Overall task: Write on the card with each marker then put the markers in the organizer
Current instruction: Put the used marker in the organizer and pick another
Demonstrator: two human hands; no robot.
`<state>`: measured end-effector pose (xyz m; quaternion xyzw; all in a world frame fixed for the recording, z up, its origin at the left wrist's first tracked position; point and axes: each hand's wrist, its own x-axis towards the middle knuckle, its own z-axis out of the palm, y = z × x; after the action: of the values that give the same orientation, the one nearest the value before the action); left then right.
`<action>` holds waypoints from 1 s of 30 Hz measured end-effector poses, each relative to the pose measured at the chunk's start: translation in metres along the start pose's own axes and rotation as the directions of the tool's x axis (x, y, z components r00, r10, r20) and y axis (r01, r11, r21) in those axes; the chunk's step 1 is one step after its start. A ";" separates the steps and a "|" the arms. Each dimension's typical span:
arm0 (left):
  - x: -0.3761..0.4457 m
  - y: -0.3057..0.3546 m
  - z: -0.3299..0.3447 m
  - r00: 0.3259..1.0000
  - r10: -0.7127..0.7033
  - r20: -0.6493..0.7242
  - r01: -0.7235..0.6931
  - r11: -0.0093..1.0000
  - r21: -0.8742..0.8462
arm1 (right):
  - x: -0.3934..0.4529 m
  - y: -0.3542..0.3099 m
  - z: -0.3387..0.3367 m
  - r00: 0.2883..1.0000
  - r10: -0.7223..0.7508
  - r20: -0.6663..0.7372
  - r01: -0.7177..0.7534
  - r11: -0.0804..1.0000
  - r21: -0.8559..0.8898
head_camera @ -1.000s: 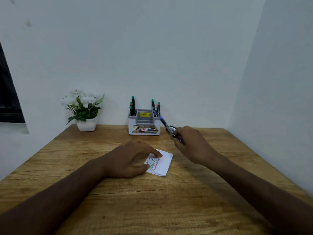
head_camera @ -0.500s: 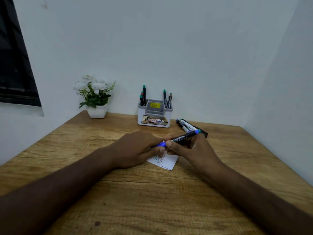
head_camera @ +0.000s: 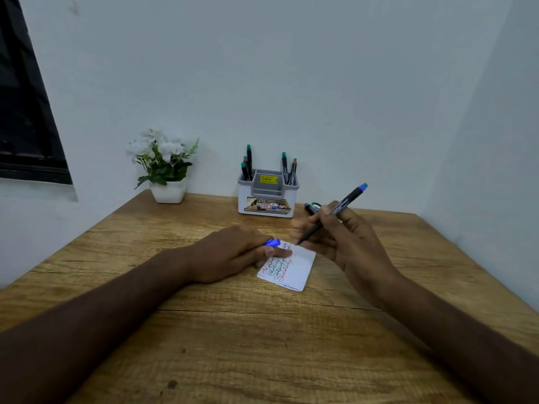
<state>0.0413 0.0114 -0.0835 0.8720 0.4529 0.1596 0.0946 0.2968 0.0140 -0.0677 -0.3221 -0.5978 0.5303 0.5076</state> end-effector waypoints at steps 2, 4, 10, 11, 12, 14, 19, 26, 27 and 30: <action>0.000 0.005 -0.002 1.000 0.022 -0.019 -0.023 0.997 -0.068 | 0.005 -0.001 -0.008 0.996 -0.032 -0.088 0.031 0.999 -0.014; 0.000 0.009 0.000 0.995 0.051 -0.082 -0.063 0.987 -0.149 | 0.008 0.002 -0.012 0.990 -0.030 -0.140 0.025 0.999 -0.035; -0.001 0.008 0.004 0.994 0.084 -0.070 -0.092 0.987 -0.130 | 0.007 0.008 -0.008 0.991 0.126 -0.050 -0.130 0.986 -0.102; 0.000 0.006 0.005 0.996 0.069 -0.053 -0.075 0.990 -0.116 | 0.005 0.008 -0.008 0.990 0.140 -0.023 -0.142 0.981 -0.135; 0.001 0.004 0.006 0.998 0.048 -0.036 -0.052 0.993 -0.105 | 0.004 0.008 -0.008 0.990 0.143 0.001 -0.140 0.971 -0.192; 0.001 -0.001 0.007 1.000 0.015 -0.008 -0.016 0.998 -0.060 | 0.004 0.010 -0.009 0.993 0.119 0.017 -0.105 0.927 -0.360; 0.003 -0.004 0.007 1.000 -0.003 0.013 0.003 1.000 -0.023 | 0.009 0.012 -0.008 0.996 0.075 0.042 -0.036 0.811 -0.583; 0.004 -0.002 0.005 0.997 0.062 -0.036 -0.066 0.989 -0.129 | 0.011 0.014 -0.004 0.997 0.000 0.080 0.053 0.748 -0.662; 0.004 -0.001 0.005 0.998 0.059 -0.032 -0.063 0.989 -0.132 | 0.011 0.013 -0.004 0.997 -0.003 0.081 0.056 0.748 -0.662; 0.004 -0.002 0.006 0.999 0.047 -0.013 -0.049 0.989 -0.140 | 0.010 0.013 -0.004 0.997 -0.008 0.079 0.059 0.746 -0.663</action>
<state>0.0441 0.0155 -0.0887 0.8732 0.4199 0.1972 0.1495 0.2960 0.0272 -0.0781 -0.4518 -0.7706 0.2849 0.3478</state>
